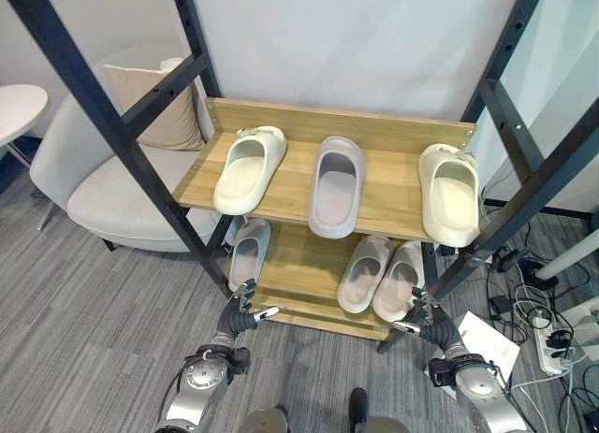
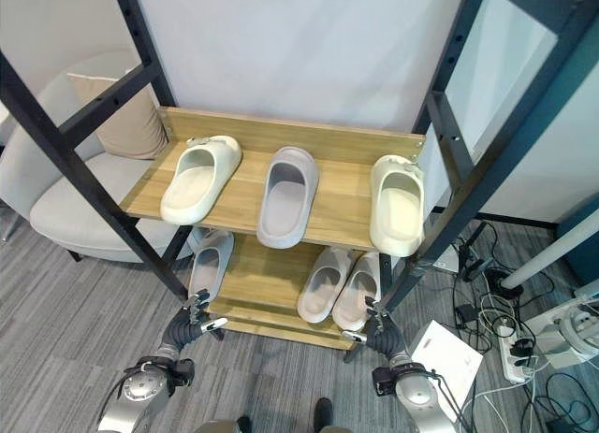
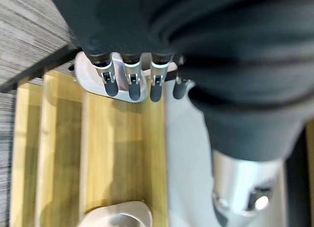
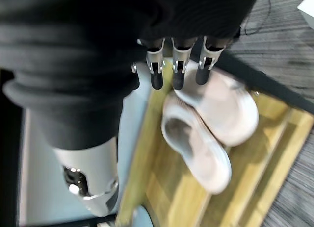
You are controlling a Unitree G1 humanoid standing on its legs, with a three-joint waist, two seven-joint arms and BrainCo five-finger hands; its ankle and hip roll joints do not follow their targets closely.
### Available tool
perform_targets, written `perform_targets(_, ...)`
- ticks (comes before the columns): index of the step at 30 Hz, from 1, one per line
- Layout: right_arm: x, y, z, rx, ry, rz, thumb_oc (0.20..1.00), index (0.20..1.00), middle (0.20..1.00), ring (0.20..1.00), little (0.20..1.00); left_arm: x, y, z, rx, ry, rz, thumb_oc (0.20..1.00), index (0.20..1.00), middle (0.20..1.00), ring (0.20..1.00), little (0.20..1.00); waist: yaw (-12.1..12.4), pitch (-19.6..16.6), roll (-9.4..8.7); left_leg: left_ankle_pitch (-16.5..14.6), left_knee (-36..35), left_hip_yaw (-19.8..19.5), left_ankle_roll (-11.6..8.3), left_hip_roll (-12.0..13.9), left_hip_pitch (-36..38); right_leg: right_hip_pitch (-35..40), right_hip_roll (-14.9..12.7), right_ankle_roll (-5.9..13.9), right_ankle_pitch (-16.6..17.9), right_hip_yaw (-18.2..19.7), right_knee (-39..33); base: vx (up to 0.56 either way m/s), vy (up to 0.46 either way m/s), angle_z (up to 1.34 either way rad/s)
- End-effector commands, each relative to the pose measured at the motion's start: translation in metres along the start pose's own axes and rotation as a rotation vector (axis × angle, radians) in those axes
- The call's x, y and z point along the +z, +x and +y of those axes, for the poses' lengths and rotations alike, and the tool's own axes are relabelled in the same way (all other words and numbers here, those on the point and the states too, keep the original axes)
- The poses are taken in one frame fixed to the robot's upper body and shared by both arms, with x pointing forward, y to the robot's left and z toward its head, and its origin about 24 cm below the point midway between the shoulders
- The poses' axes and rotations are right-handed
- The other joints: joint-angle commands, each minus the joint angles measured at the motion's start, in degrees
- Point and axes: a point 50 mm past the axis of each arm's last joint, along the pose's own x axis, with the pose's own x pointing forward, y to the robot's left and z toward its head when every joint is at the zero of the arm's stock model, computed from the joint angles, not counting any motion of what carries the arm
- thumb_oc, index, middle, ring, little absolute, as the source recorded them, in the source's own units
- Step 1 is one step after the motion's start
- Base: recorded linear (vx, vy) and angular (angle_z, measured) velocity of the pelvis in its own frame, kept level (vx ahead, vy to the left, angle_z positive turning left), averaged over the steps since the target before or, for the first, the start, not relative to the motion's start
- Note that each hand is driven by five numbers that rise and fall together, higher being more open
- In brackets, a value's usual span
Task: Arrange the slippers neatly on the shoe rack.
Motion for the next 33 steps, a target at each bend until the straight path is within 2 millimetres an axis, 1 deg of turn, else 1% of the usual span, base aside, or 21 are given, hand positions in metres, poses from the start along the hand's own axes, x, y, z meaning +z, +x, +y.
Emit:
perform_targets(1, 0.026, 0.003, -0.013, -0.049, -0.001, -0.135, 1.000, 1.000, 1.000, 1.000, 1.000, 0.030, 0.009, 0.003, 0.001, -0.016, -0.136, 1.000, 1.000, 1.000, 1.000, 1.000, 1.6, 0.9, 0.87, 9.5, -9.1, 0.9, -1.28, 6.0, -3.0, -0.1, -0.4, 7.18, -5.1, 0.6, 3.7, 0.23, 0.198, 0.09)
perform_targets(2, 0.026, 0.003, -0.014, -0.053, -0.006, -0.136, 1.000, 1.000, 1.000, 1.000, 1.000, 0.030, 0.009, 0.003, 0.005, -0.012, -0.138, 1.000, 1.000, 1.000, 1.000, 1.000, 1.7, 0.8, 1.23, 10.5, -10.2, 1.0, -1.85, 6.3, -3.4, 0.4, -0.3, 7.39, -5.6, 0.9, 3.7, 0.16, 0.149, -0.02)
perform_targets(3, 0.025, 0.002, -0.012, -0.043, -0.006, -0.135, 1.000, 1.000, 1.000, 1.000, 1.000, 0.030, 0.008, 0.004, 0.009, -0.016, -0.140, 1.000, 1.000, 1.000, 1.000, 1.000, 1.4, 0.1, 1.73, 9.6, -12.6, 1.1, -2.04, 6.6, -1.6, 0.4, -0.2, 7.66, -5.7, 1.3, 3.8, 0.17, 0.173, -0.26)
perform_targets(5, 0.021, -0.001, -0.012, -0.041, -0.009, -0.120, 1.000, 1.000, 1.000, 1.000, 1.000, 0.028, 0.007, 0.003, 0.006, -0.017, -0.135, 1.000, 1.000, 1.000, 1.000, 1.000, 1.4, -0.5, 2.18, 9.7, -13.4, 1.5, -2.13, 6.7, -0.1, 1.0, -0.4, 7.98, -5.9, 1.5, 3.8, 0.11, 0.150, -0.59)
perform_targets(6, 0.018, -0.003, -0.010, -0.034, -0.019, -0.110, 1.000, 1.000, 1.000, 1.000, 1.000, 0.027, 0.006, 0.001, -0.007, -0.011, -0.135, 1.000, 1.000, 1.000, 1.000, 1.000, 0.9, -1.5, 2.46, 9.5, -14.1, 2.0, -2.03, 5.8, 1.2, 1.0, -1.7, 8.54, -4.7, 2.2, 3.3, 0.10, 0.184, -0.54)
perform_targets(8, 0.016, -0.004, -0.008, -0.029, -0.018, -0.100, 1.000, 1.000, 1.000, 1.000, 1.000, 0.028, 0.006, 0.002, -0.011, -0.006, -0.137, 1.000, 1.000, 1.000, 1.000, 1.000, 0.8, -1.9, 2.35, 9.3, -14.3, 2.7, -1.89, 5.5, 2.0, 1.0, -2.2, 8.82, -4.4, 2.5, 3.1, 0.09, 0.166, -0.25)
perform_targets(10, 0.014, -0.004, -0.002, -0.011, -0.013, -0.090, 1.000, 1.000, 1.000, 1.000, 1.000, 0.028, 0.005, 0.003, -0.023, 0.010, -0.136, 1.000, 1.000, 1.000, 1.000, 1.000, 0.8, -2.4, 1.87, 8.0, -14.4, 4.3, -0.87, 4.2, 3.7, 0.7, -3.6, 9.64, -3.5, 3.5, 2.8, 0.07, 0.157, -0.25)
perform_targets(14, 0.016, -0.003, 0.006, 0.021, -0.033, -0.096, 1.000, 1.000, 1.000, 1.000, 1.000, 0.028, 0.006, 0.005, -0.021, 0.029, -0.131, 1.000, 1.000, 1.000, 1.000, 1.000, 0.7, -3.0, 1.14, 6.5, -14.9, 5.7, 0.28, 3.0, 5.6, 0.5, -4.4, 10.30, -2.8, 4.7, 2.6, 0.05, 0.072, -0.13)
perform_targets(17, 0.017, -0.004, 0.007, 0.029, -0.073, -0.103, 1.000, 1.000, 1.000, 1.000, 1.000, 0.028, 0.005, 0.006, -0.018, 0.032, -0.130, 1.000, 1.000, 1.000, 1.000, 1.000, 0.6, -3.3, 0.89, 6.0, -15.2, 6.2, 0.57, 2.8, 6.4, 0.6, -4.6, 10.55, -2.6, 5.0, 2.3, 0.05, 0.051, -0.17)
perform_targets(18, 0.024, -0.005, 0.006, 0.029, -0.195, -0.145, 1.000, 1.000, 1.000, 1.000, 1.000, 0.029, 0.005, 0.008, -0.012, 0.032, -0.136, 1.000, 1.000, 1.000, 1.000, 1.000, 0.3, -3.4, 0.77, 5.7, -15.4, 6.4, 0.78, 2.6, 6.9, 0.7, -4.7, 10.68, -2.4, 5.2, 2.0, 0.03, 0.018, -0.08)
perform_targets(19, 0.024, -0.005, 0.006, 0.028, -0.196, -0.145, 1.000, 1.000, 1.000, 1.000, 1.000, 0.029, 0.005, 0.008, -0.012, 0.032, -0.136, 1.000, 1.000, 1.000, 1.000, 1.000, 0.3, -3.4, 0.78, 5.7, -15.4, 6.5, 0.78, 2.6, 6.9, 0.7, -4.7, 10.68, -2.4, 5.2, 2.0, 0.04, 0.029, -0.08)
perform_targets(20, 0.037, -0.009, 0.004, 0.014, -0.380, -0.231, 1.000, 1.000, 1.000, 1.000, 1.000, 0.029, 0.005, 0.007, -0.006, 0.038, -0.144, 1.000, 1.000, 1.000, 1.000, 1.000, 0.0, -3.4, 0.83, 5.4, -15.6, 6.6, 0.91, 2.6, 7.4, 0.7, -4.7, 10.88, -2.4, 5.4, 1.8, 0.01, 0.021, -0.06)
perform_targets(21, 0.045, -0.014, 0.005, 0.005, -0.494, -0.295, 1.000, 1.000, 1.000, 1.000, 1.000, 0.030, 0.005, 0.006, -0.003, 0.041, -0.153, 1.000, 1.000, 1.000, 1.000, 1.000, -0.4, -3.4, 0.92, 5.5, -15.8, 6.8, 0.97, 2.7, 7.5, 0.3, -4.7, 11.01, -2.2, 5.5, 1.8, 0.02, 0.020, -0.07)
perform_targets(22, 0.045, -0.014, 0.005, 0.005, -0.495, -0.294, 1.000, 1.000, 1.000, 1.000, 1.000, 0.030, 0.005, 0.006, -0.004, 0.041, -0.152, 1.000, 1.000, 1.000, 1.000, 1.000, -0.4, -3.5, 0.95, 5.2, -15.7, 6.8, 0.96, 2.7, 7.7, 0.6, -4.7, 11.02, -2.4, 5.4, 1.7, 0.02, 0.016, -0.10)
perform_targets(23, 0.059, -0.027, 0.007, 0.004, -0.659, -0.414, 1.000, 1.000, 1.000, 1.000, 1.000, 0.029, 0.004, 0.004, 0.003, 0.043, -0.162, 1.000, 1.000, 1.000, 1.000, 1.000, -1.0, -3.5, 1.02, 5.0, -15.8, 7.1, 0.92, 2.8, 8.1, 0.6, -4.6, 11.22, -2.4, 5.6, 1.7, 0.01, 0.003, -0.08)
perform_targets(24, 0.066, -0.034, 0.009, 0.013, -0.713, -0.472, 1.000, 1.000, 1.000, 1.000, 1.000, 0.030, 0.004, 0.004, 0.008, 0.043, -0.167, 1.000, 1.000, 1.000, 1.000, 1.000, -1.3, -3.4, 0.92, 5.3, -16.0, 7.2, 0.88, 2.9, 8.1, 0.3, -4.6, 11.29, -2.2, 5.7, 1.7, 0.00, -0.004, -0.17)
perform_targets(25, 0.077, -0.044, 0.011, 0.017, -0.749, -0.545, 1.000, 1.000, 1.000, 1.000, 1.000, 0.031, 0.003, 0.004, 0.013, 0.045, -0.170, 1.000, 1.000, 1.000, 1.000, 1.000, -1.6, -3.5, 0.90, 5.3, -16.0, 7.3, 0.80, 3.1, 8.2, 0.2, -4.5, 11.35, -2.2, 5.7, 1.7, -0.01, -0.020, -0.11)
perform_targets(26, 0.082, -0.051, 0.013, 0.029, -0.771, -0.585, 1.000, 1.000, 1.000, 1.000, 1.000, 0.031, 0.003, 0.004, 0.014, 0.051, -0.171, 1.000, 1.000, 1.000, 1.000, 1.000, -1.8, -3.6, 0.90, 5.2, -16.0, 7.3, 0.74, 3.2, 8.3, 0.3, -4.5, 11.41, -2.2, 5.6, 1.6, 0.00, -0.023, -0.11)
perform_targets(28, 0.099, -0.063, 0.016, 0.029, -0.768, -0.689, 1.000, 1.000, 1.000, 1.000, 1.000, 0.033, 0.003, 0.004, 0.021, 0.062, -0.177, 1.000, 1.000, 1.000, 1.000, 1.000, -2.3, -3.6, 0.85, 5.2, -16.0, 7.4, 0.60, 3.4, 8.4, 0.2, -4.4, 11.48, -2.3, 5.7, 1.6, 0.00, 0.000, 0.00)
perform_targets(30, 0.107, -0.072, 0.018, 0.030, -0.761, -0.746, 1.000, 1.000, 1.000, 1.000, 1.000, 0.033, 0.003, 0.004, 0.026, 0.073, -0.179, 1.000, 1.000, 1.000, 1.000, 1.000, -2.5, -3.6, 0.91, 5.2, -16.0, 7.5, 0.49, 3.7, 8.5, 0.2, -4.2, 11.52, -2.3, 5.7, 1.6, 0.00, 0.000, 0.00)
perform_targets(33, 0.128, -0.081, 0.015, -0.030, -0.755, -0.862, 1.000, 1.000, 1.000, 1.000, 1.000, 0.033, 0.004, 0.002, 0.031, 0.079, -0.179, 1.000, 1.000, 1.000, 1.000, 1.000, -2.9, -3.9, 0.91, 5.1, -16.0, 7.6, 0.34, 4.0, 8.9, 0.3, -4.1, 11.61, -2.3, 5.6, 1.5, 0.01, -0.004, -0.02)
